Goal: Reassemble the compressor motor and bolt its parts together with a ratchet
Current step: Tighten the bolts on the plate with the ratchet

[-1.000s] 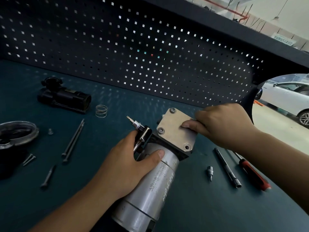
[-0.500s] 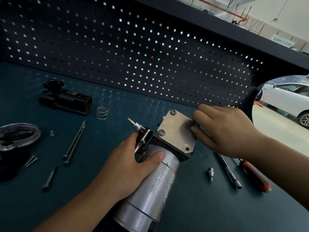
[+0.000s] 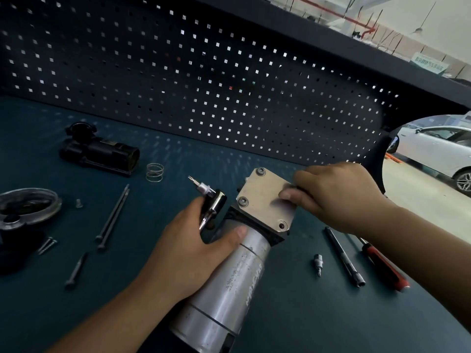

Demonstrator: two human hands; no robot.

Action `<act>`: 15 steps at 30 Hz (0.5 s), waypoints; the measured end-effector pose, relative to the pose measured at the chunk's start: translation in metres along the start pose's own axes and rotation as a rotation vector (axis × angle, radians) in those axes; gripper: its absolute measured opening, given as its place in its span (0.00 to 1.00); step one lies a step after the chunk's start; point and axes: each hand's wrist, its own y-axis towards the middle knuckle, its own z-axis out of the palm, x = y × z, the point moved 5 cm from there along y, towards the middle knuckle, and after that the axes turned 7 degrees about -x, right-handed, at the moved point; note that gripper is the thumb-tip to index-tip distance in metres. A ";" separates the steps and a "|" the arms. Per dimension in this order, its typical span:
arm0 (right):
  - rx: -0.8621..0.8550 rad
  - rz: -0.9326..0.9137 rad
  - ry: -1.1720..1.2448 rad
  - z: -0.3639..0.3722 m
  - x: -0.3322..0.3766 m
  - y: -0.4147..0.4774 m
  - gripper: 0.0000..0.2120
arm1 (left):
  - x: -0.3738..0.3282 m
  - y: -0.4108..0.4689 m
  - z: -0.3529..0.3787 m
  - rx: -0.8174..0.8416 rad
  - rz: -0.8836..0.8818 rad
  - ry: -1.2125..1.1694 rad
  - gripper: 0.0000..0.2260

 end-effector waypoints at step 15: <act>0.244 0.360 1.342 -0.032 0.038 -0.041 0.16 | -0.137 0.036 0.003 -0.125 0.006 -0.970 0.10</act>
